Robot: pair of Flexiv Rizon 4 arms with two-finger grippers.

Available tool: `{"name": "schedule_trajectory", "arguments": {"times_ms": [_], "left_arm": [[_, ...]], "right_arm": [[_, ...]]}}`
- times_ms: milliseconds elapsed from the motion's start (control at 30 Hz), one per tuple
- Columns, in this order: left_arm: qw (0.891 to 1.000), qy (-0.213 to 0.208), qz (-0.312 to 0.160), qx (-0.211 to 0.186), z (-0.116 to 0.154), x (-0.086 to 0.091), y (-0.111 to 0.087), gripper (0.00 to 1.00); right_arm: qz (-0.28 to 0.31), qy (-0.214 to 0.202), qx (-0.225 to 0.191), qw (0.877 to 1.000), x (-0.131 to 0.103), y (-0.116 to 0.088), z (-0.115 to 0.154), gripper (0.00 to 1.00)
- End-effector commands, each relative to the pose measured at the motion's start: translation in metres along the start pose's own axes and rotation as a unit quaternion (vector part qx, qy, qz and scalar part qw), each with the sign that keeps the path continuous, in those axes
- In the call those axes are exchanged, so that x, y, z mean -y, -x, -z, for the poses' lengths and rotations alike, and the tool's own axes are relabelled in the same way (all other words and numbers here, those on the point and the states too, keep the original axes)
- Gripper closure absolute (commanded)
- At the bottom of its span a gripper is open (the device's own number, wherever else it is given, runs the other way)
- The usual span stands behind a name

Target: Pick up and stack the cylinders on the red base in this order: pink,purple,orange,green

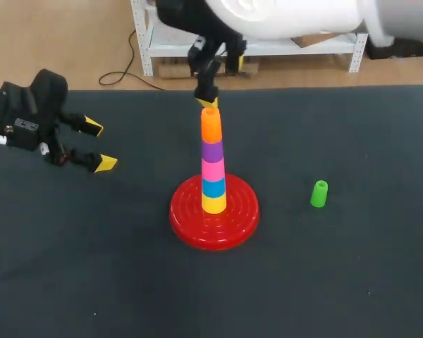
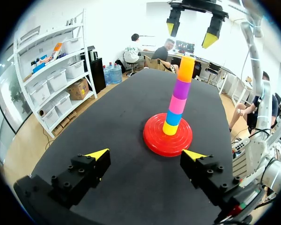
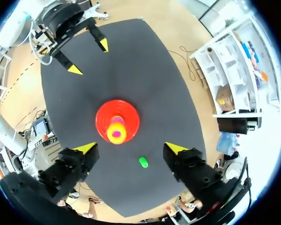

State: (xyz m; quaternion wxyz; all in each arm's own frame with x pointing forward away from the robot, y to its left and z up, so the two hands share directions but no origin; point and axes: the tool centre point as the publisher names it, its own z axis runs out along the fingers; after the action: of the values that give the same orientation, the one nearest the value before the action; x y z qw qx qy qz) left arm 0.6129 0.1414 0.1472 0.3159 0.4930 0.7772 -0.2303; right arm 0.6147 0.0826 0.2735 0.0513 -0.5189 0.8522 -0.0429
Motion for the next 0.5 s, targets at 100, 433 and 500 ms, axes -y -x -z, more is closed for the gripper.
{"name": "schedule_trajectory", "arguments": {"times_ms": [100, 433, 500], "left_arm": [[1.0, -0.001, 0.001, -0.003, -0.001, -0.001, 0.001, 0.0], [1.0, -0.001, 0.001, -0.003, -0.001, -0.001, 0.001, 0.0], [1.0, -0.001, 0.001, -0.003, -0.001, -0.001, 0.001, 0.0]], "right_arm": [[-0.029, -0.011, 0.011, 0.999, 0.012, -0.044, -0.003, 0.0], [-0.084, -0.002, -0.026, 0.996, 0.03, -0.107, -0.041, 0.0], [-0.087, 0.001, -0.031, 0.996, 0.029, -0.114, -0.05, 0.0]]}}
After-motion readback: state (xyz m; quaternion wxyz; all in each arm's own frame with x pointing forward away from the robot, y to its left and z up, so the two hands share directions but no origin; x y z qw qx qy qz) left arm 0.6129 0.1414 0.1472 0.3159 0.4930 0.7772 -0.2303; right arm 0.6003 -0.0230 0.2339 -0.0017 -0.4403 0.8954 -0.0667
